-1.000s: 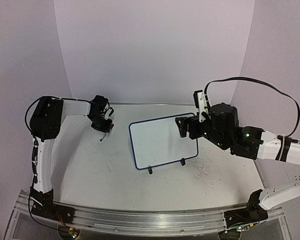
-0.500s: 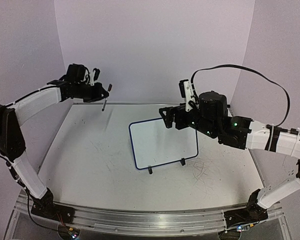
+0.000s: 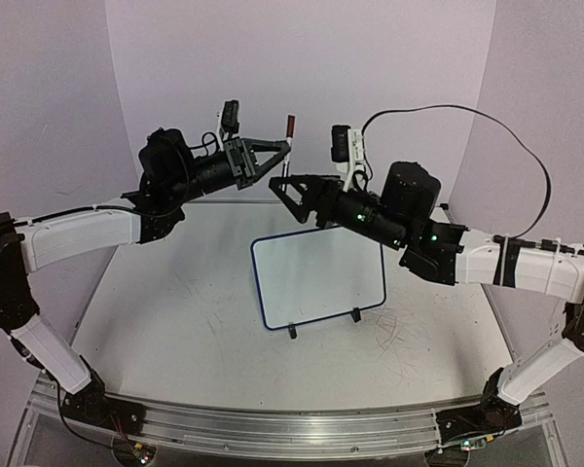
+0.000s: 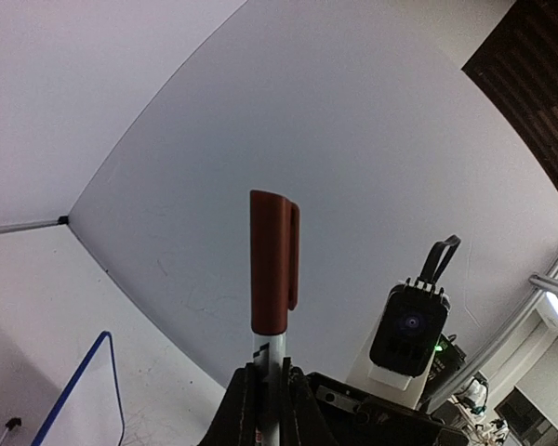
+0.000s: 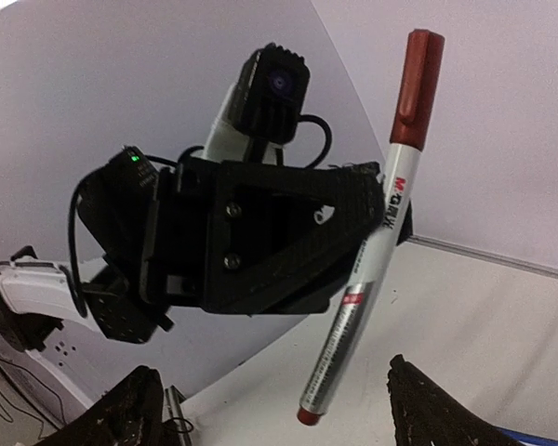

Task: Write a sentence on the whiteboard
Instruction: Pass from the left arm to the right, then pass from the right arm to the left

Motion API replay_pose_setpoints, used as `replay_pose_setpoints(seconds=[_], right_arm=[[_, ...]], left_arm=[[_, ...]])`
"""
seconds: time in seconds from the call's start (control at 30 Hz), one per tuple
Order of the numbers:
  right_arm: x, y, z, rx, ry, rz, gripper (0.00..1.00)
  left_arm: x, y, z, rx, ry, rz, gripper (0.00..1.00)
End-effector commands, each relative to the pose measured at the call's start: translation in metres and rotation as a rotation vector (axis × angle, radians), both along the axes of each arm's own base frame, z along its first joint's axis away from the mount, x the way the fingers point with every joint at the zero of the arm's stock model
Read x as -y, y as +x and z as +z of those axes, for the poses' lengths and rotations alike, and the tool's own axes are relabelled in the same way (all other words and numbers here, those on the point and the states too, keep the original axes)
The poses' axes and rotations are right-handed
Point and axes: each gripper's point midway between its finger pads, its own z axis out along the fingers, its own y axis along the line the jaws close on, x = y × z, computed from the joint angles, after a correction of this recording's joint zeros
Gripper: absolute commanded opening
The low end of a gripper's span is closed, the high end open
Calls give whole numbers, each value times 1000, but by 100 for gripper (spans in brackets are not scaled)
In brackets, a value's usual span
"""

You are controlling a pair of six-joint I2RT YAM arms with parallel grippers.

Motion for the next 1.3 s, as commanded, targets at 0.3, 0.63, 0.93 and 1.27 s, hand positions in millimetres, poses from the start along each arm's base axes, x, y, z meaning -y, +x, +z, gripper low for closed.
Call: replay_pose_setpoints(seconds=[0.3,0.63,0.93,1.27], right_arm=[[17,-1,44,46,185,-24,60],[26,6,48,76,187,-54,0],[57,19,1,157,-240,-120,0],[85,8,-39,203,-637,-101,0]], left_arm=[[16,-33,32,48,-176,-114,0],[15,-40,29,48,-174,-132,0],[1,-22,4,35,-1,-106,93],[14,-11,-48,-8,343,-106,87]])
